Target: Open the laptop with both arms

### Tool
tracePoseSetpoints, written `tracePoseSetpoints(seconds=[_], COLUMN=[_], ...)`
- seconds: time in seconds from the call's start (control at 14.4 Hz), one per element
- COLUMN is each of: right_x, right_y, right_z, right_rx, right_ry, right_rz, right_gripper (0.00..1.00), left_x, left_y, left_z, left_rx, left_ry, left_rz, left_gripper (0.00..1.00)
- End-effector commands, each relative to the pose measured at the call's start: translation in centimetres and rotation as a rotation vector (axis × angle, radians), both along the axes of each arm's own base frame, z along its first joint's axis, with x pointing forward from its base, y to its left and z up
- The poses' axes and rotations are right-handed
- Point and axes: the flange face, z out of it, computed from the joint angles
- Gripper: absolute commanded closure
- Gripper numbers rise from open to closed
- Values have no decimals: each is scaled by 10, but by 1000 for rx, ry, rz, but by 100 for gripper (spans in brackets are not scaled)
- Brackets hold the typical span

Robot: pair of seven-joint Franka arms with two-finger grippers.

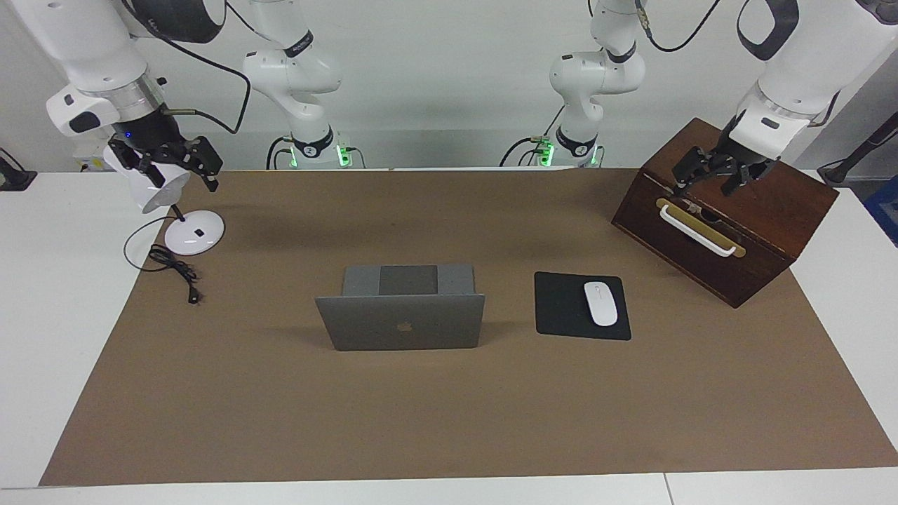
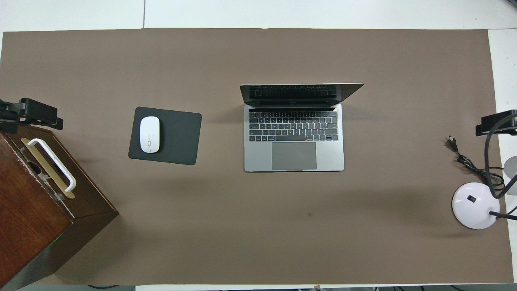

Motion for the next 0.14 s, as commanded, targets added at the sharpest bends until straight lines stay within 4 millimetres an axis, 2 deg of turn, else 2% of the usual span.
tracePoseSetpoints(seconds=[0.0, 0.07], right_x=[-5, -5], right_y=[-3, -3], right_z=[0, 0], right_rx=[1, 1], right_ry=[-17, -17], right_rz=[16, 16], right_gripper=[0, 0], left_x=[-5, -5], left_y=[3, 3], left_z=[1, 0], left_rx=[12, 12], left_ry=[-3, -1], left_rz=[-2, -2], left_gripper=[0, 0])
